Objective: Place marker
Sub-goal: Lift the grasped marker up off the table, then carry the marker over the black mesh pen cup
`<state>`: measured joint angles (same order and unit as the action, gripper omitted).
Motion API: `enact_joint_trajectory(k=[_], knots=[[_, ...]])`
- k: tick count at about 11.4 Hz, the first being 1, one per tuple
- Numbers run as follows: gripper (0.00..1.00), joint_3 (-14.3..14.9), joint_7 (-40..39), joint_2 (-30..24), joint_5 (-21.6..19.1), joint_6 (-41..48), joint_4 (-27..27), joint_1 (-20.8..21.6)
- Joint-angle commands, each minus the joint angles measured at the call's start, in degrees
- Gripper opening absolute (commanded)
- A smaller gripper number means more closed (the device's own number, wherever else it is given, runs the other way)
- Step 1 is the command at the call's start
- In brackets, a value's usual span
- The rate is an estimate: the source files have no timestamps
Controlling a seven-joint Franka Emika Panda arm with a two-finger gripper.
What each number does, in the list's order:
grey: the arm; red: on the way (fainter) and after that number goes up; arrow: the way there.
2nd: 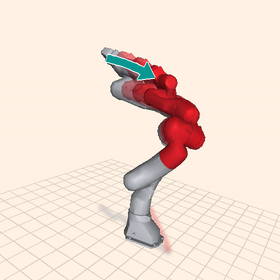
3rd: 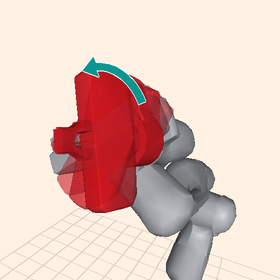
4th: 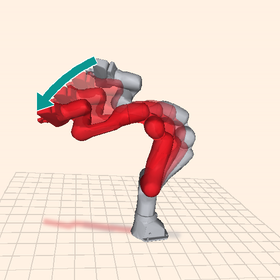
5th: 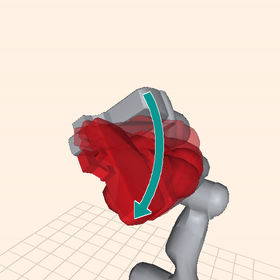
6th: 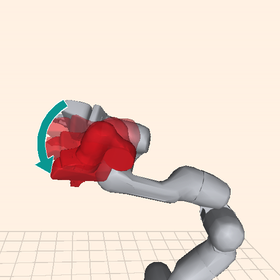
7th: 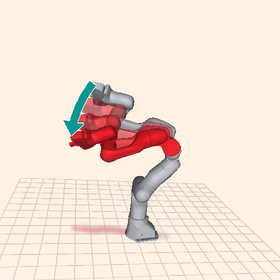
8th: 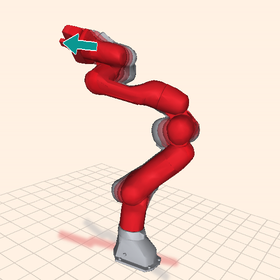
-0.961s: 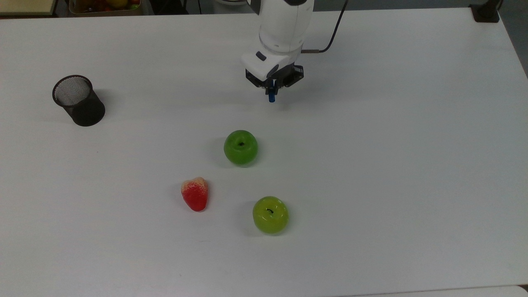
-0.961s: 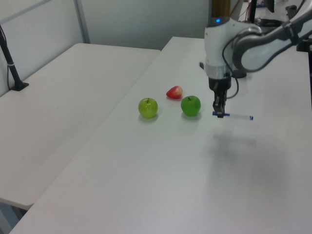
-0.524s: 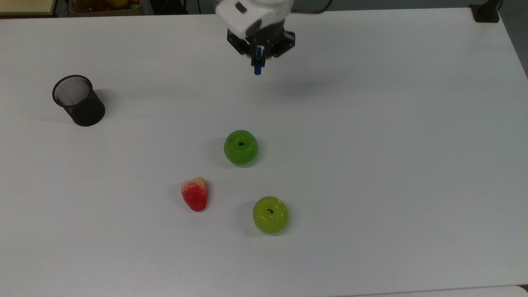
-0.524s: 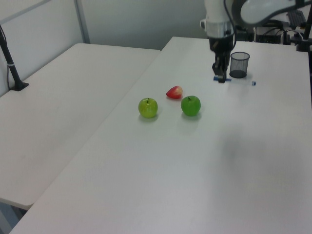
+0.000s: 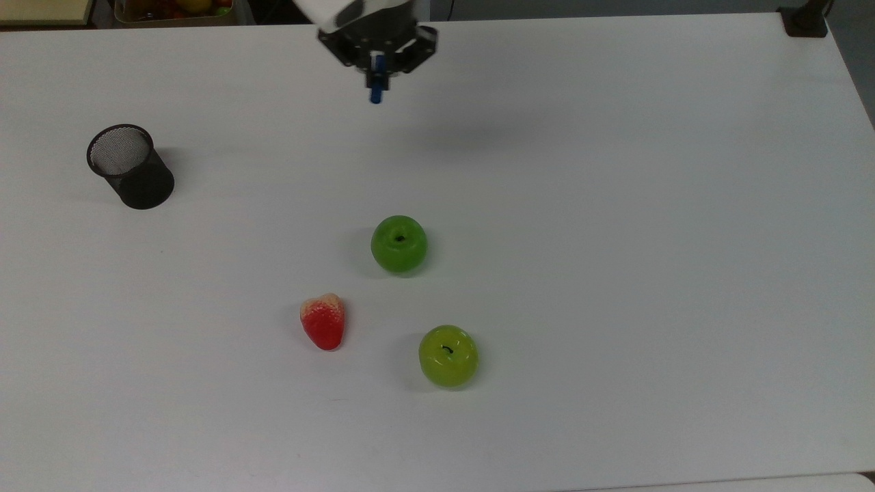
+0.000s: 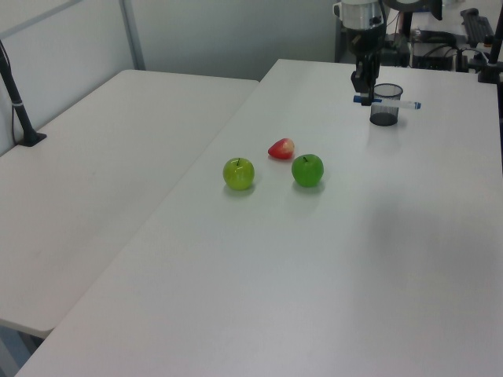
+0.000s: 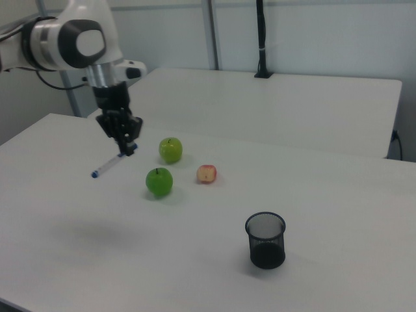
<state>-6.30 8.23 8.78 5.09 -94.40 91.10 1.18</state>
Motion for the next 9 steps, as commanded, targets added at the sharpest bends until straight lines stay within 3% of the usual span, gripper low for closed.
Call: enact_joint_trajectory(k=[1,3,6,9], knots=[[0.07,2.3,-10.8,1.1,-1.1,0.4,-0.7,-7.4],[0.07,5.3,-17.3,1.4,-1.0,-3.0,-0.6,-10.2],[0.08,10.5,-22.8,2.7,-1.0,-5.6,-0.6,-11.0],[0.08,11.1,-22.8,2.7,-1.6,-10.7,-0.5,-12.9]])
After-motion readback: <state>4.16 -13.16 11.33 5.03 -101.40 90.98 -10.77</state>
